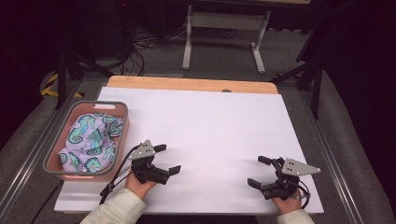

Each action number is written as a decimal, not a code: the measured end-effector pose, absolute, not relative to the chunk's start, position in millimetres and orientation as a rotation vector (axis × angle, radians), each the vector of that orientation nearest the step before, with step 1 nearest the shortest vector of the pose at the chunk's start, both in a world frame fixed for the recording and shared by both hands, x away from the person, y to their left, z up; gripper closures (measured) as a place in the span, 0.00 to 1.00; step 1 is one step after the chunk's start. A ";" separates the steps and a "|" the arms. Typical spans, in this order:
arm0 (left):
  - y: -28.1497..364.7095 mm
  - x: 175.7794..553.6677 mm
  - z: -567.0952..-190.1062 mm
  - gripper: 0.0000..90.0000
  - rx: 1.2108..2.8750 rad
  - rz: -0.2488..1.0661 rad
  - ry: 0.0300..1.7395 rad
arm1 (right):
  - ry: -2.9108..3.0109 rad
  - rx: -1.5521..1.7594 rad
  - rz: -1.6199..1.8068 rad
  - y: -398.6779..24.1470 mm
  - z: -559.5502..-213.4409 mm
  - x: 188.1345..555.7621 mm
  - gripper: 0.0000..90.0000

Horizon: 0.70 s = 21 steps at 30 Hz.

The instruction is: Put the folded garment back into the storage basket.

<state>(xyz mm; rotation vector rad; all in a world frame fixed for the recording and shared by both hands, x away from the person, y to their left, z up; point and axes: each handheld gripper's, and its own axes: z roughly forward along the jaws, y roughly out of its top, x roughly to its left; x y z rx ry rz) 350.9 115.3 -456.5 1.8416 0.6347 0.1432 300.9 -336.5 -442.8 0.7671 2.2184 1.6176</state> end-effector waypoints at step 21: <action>115.2 352.2 -459.5 0.00 1.830 0.161 0.642 | 2.230 0.760 1.604 -334.8 -443.3 301.0 0.05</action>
